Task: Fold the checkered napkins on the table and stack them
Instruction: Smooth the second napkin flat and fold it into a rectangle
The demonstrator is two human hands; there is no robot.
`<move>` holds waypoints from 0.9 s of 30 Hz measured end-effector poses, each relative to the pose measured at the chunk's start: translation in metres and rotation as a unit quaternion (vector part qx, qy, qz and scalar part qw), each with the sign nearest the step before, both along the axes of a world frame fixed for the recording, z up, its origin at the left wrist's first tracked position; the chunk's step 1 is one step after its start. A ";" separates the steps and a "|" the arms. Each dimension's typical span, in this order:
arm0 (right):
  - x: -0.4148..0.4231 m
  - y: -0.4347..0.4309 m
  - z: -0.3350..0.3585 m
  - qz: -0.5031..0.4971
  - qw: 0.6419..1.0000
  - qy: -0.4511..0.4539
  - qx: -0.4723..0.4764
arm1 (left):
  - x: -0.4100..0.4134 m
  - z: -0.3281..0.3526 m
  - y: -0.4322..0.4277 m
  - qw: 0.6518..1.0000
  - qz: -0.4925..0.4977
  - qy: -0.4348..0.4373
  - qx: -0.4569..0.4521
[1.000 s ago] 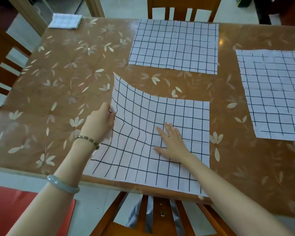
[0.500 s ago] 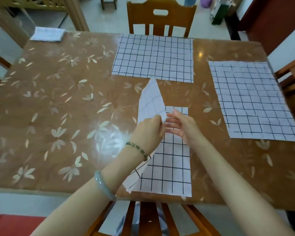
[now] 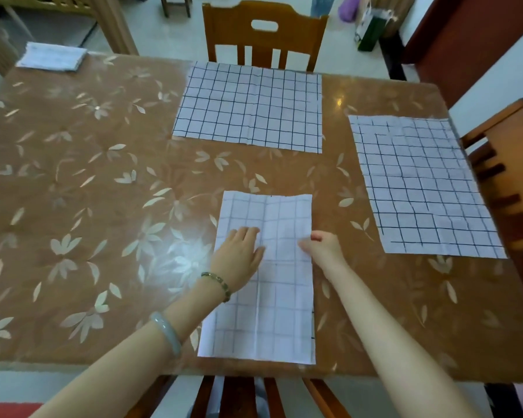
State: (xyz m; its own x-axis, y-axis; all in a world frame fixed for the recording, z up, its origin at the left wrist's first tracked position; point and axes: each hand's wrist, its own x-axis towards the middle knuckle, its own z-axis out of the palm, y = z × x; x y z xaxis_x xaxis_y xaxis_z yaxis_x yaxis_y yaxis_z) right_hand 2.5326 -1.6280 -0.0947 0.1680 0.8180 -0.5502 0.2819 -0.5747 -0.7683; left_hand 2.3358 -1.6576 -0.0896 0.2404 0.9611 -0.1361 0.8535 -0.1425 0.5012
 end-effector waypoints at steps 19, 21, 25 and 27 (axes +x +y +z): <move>0.011 0.008 -0.063 0.040 0.977 -0.202 0.049 | -0.055 -0.103 0.005 0.978 -0.060 0.199 -0.018; 0.010 0.006 -0.060 0.045 0.970 -0.227 0.070 | -0.055 -0.103 0.004 0.979 -0.065 0.193 -0.009; -0.003 -0.007 -0.057 0.122 0.901 -0.358 0.214 | -0.062 -0.096 -0.001 0.980 -0.059 0.186 0.047; -0.023 -0.021 -0.062 0.212 0.868 -0.368 0.256 | -0.065 -0.096 -0.008 0.978 -0.072 0.188 0.061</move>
